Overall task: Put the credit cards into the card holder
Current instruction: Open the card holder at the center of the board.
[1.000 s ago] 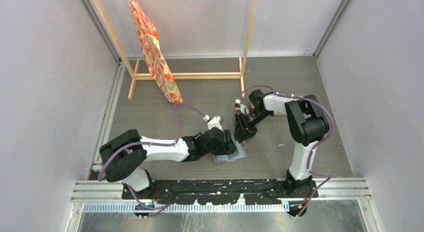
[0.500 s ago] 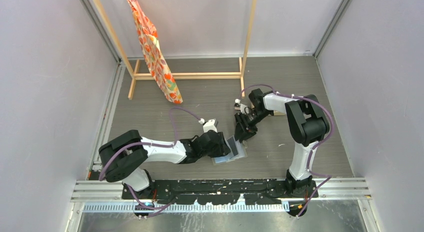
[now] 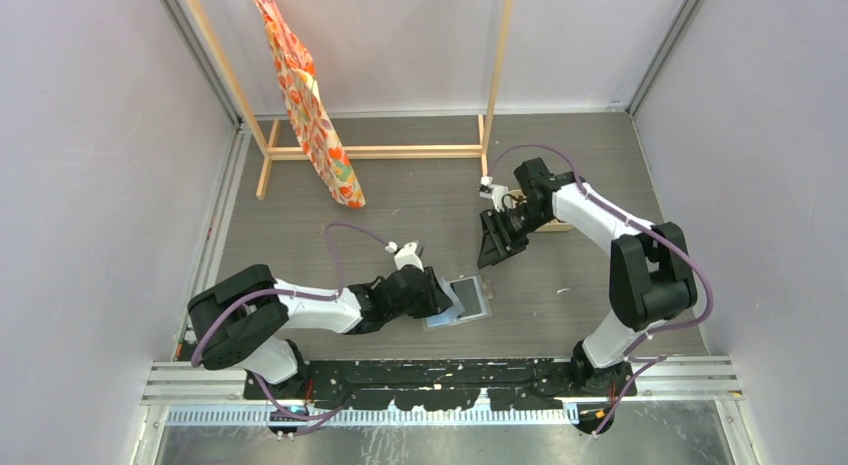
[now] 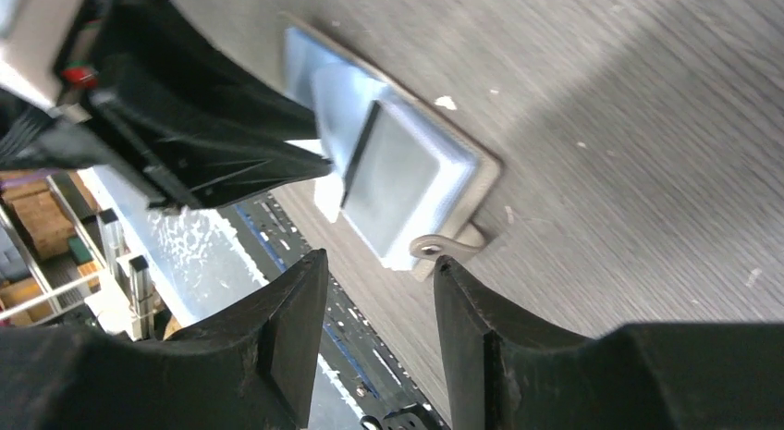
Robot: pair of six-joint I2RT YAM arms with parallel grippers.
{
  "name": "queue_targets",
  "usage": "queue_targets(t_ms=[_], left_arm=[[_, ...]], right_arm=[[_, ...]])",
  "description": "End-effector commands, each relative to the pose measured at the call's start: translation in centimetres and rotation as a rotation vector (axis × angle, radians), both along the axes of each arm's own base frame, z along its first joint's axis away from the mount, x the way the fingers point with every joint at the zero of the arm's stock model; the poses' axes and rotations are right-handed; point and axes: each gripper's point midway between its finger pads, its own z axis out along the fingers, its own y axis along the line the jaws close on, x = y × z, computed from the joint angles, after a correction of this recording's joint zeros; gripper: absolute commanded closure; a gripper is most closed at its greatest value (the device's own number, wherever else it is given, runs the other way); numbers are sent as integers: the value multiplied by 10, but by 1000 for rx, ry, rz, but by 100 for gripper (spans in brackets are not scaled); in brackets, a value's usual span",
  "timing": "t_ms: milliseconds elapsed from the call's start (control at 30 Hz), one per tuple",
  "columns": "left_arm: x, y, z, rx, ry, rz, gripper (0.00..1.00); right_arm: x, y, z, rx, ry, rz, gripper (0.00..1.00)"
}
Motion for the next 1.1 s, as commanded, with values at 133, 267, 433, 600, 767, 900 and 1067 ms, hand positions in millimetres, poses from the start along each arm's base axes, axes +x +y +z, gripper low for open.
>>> queue_targets(t_ms=[133, 267, 433, 600, 767, 900, 1067], left_arm=[[2, 0, 3, -86, -3, 6, 69], [0, -5, 5, -136, -7, -11, 69], [-2, -6, 15, -216, -22, -27, 63], [-3, -1, 24, -250, -37, -18, 37], [-3, 10, 28, -242, -57, 4, 31], [-4, 22, 33, -211, -74, 22, 31], [-5, 46, 44, -127, -100, 52, 44]], right_arm=[[-23, 32, -1, 82, 60, 111, 69], [-19, 40, -26, 10, 90, 109, 89], [-34, 60, -38, -17, 123, 183, 98], [-43, 79, -36, 50, 213, 211, 98], [-60, 100, -34, 95, 293, 268, 97], [-64, 109, -33, 130, 349, 270, 96], [-62, 113, -39, 113, 351, 263, 93]])
